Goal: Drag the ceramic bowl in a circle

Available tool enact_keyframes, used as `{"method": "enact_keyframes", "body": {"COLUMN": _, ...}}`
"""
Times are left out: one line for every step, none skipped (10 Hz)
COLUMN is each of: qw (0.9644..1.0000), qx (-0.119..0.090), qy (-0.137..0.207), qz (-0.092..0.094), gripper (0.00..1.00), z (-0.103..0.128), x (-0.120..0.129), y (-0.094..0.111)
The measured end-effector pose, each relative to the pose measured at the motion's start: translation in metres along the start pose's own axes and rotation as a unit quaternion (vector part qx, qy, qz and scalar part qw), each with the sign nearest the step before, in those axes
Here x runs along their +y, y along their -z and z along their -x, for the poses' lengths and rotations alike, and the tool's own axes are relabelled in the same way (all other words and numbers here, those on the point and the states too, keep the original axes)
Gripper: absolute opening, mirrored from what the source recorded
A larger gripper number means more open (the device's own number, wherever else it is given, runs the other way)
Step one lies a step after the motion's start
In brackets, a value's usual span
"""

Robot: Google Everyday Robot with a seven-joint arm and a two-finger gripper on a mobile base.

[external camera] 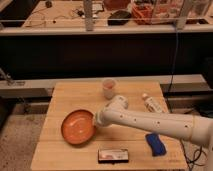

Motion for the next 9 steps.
{"method": "enact_keyframes", "body": {"qw": 0.9999, "qx": -0.001, "qy": 0.011, "qz": -0.003, "gripper": 0.0, "z": -0.004, "x": -0.01, "y": -0.004}}
{"method": "enact_keyframes", "body": {"qw": 0.9998, "qx": -0.001, "qy": 0.022, "qz": -0.004, "gripper": 0.0, "z": -0.012, "x": -0.018, "y": -0.008}}
{"method": "enact_keyframes", "body": {"qw": 0.9996, "qx": -0.002, "qy": 0.028, "qz": -0.005, "gripper": 0.0, "z": -0.027, "x": -0.023, "y": -0.013}}
{"method": "enact_keyframes", "body": {"qw": 0.9996, "qx": -0.004, "qy": 0.028, "qz": -0.007, "gripper": 0.0, "z": -0.043, "x": -0.024, "y": -0.017}}
{"method": "enact_keyframes", "body": {"qw": 0.9996, "qx": -0.005, "qy": 0.025, "qz": -0.01, "gripper": 0.0, "z": -0.056, "x": -0.022, "y": -0.019}}
{"method": "enact_keyframes", "body": {"qw": 0.9998, "qx": -0.007, "qy": 0.011, "qz": -0.014, "gripper": 0.0, "z": -0.078, "x": -0.016, "y": -0.024}}
{"method": "enact_keyframes", "body": {"qw": 0.9998, "qx": -0.008, "qy": 0.0, "qz": -0.016, "gripper": 0.0, "z": -0.093, "x": -0.012, "y": -0.027}}
{"method": "enact_keyframes", "body": {"qw": 0.9998, "qx": -0.01, "qy": -0.006, "qz": -0.016, "gripper": 0.0, "z": -0.099, "x": -0.009, "y": -0.029}}
{"method": "enact_keyframes", "body": {"qw": 0.9997, "qx": -0.01, "qy": -0.018, "qz": -0.015, "gripper": 0.0, "z": -0.107, "x": -0.002, "y": -0.032}}
